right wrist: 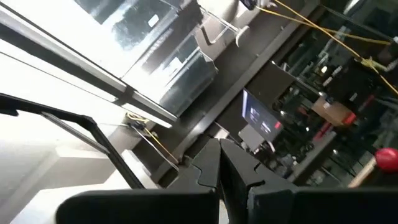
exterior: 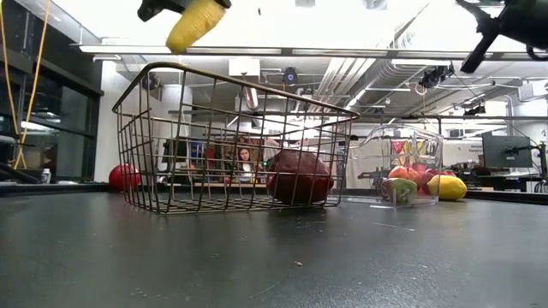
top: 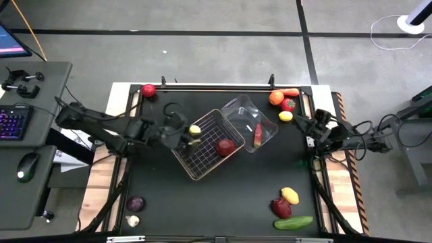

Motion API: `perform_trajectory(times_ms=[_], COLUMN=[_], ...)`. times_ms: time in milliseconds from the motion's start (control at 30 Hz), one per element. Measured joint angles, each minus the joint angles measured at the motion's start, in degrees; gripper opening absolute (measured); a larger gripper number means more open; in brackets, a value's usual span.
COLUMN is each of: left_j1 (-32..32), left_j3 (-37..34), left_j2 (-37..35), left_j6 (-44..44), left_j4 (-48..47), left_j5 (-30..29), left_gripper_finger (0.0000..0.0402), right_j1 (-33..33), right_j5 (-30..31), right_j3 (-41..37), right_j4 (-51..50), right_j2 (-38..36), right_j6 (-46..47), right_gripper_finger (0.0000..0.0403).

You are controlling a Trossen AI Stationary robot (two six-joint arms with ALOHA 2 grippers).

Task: Sort produce into baskets
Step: Put the corn into the gold wire basket

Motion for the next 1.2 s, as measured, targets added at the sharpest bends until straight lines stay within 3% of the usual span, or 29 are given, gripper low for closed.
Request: perform_trajectory(times_ms=[200,300,567,767,967,1200], left_j1=[2.9,3.6,4.4,4.4,4.9,7.2], left_j3=[0.0,0.0,-0.5,-9.2,-16.2,-17.0], left_j2=[5.5,8.2,11.9,10.4,8.3,8.2], left_j6=[7.7,9.6,11.5,8.9,6.5,4.9], left_j4=[7.9,9.7,10.7,21.1,32.3,29.8], left_j5=[5.5,7.4,9.7,11.0,13.3,17.6], left_gripper_finger=[0.0147,0.0144,0.0147,0.0147,0.0147,0.0148], right_j1=[0.0,0.0,-0.1,-0.1,-0.1,-0.1], right_j5=[-0.3,-1.3,1.1,8.4,10.5,15.5], right_j3=[10.8,19.1,43.4,58.7,65.2,65.3], right_j4=[-2.4,-8.9,-43.0,-65.0,-74.9,-85.8], right_j2=[9.0,16.5,34.2,41.9,44.9,47.1], right_j6=[-7.8,-12.0,-20.5,-23.2,-21.1,-7.7], right_gripper_finger=[0.0,0.0,0.0002,0.003,0.008,0.014])
